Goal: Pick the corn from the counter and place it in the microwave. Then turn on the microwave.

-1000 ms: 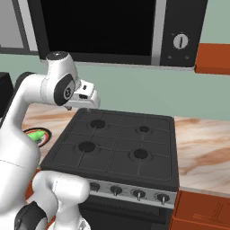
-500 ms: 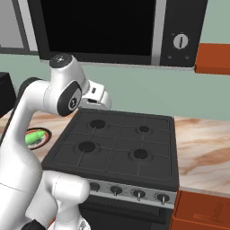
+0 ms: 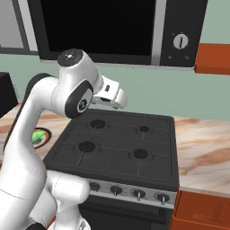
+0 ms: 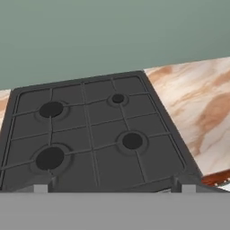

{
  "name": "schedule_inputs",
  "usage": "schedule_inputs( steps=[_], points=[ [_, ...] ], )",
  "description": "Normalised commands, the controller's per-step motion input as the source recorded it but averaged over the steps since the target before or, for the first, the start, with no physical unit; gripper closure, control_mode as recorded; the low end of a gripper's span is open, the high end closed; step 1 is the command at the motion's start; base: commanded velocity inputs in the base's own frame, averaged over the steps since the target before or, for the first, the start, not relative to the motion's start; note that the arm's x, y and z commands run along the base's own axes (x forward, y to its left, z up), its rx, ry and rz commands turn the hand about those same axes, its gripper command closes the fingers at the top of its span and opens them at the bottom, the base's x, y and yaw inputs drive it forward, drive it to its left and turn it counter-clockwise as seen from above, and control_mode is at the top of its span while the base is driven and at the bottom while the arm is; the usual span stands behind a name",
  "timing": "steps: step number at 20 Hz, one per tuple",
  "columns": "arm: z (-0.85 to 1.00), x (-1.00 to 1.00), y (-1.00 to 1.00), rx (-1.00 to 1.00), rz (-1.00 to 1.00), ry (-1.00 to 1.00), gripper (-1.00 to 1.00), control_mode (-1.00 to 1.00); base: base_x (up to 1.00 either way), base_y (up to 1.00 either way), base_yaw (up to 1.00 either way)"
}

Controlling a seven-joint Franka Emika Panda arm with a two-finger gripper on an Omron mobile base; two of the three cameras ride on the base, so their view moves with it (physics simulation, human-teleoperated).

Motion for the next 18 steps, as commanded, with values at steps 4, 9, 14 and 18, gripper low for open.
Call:
schedule_inputs(
  steps=[4, 9, 14, 18],
  points=[
    [0.35, -0.11, -0.46, 0.01, -0.07, -0.05, -1.0, -1.0, 0.0, 0.0, 0.0],
    [0.41, -0.02, -0.42, 0.02, -0.03, -0.07, -1.0, -1.0, 0.0, 0.0, 0.0],
    [0.39, -0.01, -0.39, 0.01, -0.02, -0.09, -1.0, -1.0, 0.0, 0.0, 0.0],
    [0.35, 0.0, -0.33, 0.0, 0.0, -0.1, -1.0, -1.0, 0.0, 0.0, 0.0]
  ],
)
